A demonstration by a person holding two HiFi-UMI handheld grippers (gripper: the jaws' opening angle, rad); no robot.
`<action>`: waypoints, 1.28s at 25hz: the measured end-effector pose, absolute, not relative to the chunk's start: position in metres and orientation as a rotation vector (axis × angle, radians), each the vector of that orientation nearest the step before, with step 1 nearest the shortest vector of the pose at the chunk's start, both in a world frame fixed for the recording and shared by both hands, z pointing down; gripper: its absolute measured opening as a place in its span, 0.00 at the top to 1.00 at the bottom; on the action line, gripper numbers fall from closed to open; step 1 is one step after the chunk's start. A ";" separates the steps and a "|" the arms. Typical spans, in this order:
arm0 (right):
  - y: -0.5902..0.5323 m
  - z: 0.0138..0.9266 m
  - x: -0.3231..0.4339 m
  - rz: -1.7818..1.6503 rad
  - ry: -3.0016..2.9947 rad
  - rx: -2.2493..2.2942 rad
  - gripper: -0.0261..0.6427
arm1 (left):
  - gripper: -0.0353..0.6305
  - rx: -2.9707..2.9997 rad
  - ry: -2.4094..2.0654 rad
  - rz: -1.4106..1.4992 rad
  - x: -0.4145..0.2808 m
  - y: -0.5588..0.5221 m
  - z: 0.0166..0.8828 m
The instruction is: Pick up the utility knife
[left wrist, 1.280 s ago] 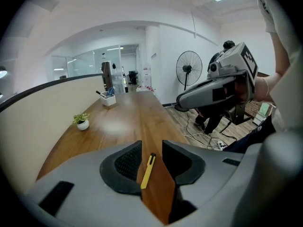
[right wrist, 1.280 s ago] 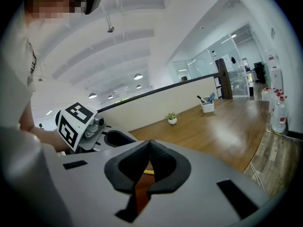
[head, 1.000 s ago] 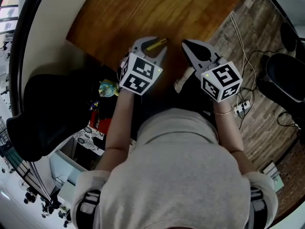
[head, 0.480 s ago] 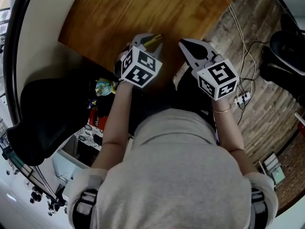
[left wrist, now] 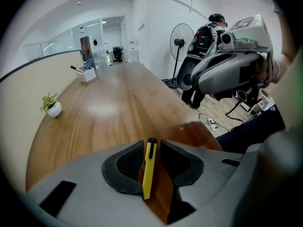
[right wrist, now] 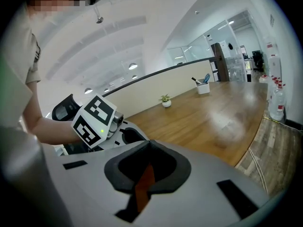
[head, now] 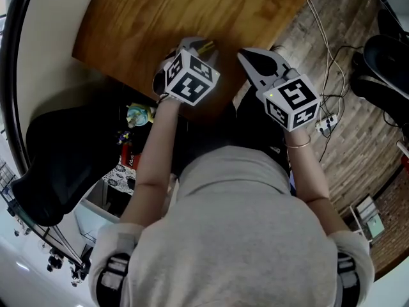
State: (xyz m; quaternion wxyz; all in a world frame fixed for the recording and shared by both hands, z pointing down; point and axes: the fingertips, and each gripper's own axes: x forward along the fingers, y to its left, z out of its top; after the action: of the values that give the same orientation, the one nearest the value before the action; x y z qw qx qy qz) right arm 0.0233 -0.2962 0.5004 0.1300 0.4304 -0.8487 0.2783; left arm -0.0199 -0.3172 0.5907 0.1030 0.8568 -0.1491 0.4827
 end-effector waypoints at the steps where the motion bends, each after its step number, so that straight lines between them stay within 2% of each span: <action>1: -0.296 0.501 0.024 0.809 -2.463 1.252 0.95 | 0.76 2.520 -0.436 1.436 -0.020 -0.317 0.593; 17: -0.298 0.503 0.025 0.800 -2.459 1.264 0.95 | 0.83 2.471 -0.404 1.482 -0.024 -0.312 0.607; 32: -0.311 0.469 0.027 0.677 -2.518 1.264 0.95 | 0.83 2.526 -0.640 1.111 -0.023 -0.335 0.544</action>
State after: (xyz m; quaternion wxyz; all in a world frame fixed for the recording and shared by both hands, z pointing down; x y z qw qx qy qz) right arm 0.0269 -0.3113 0.4687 0.1214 0.4330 -0.8625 0.2320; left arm -0.0228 -0.3351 0.5437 0.1537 0.8810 -0.2234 0.3877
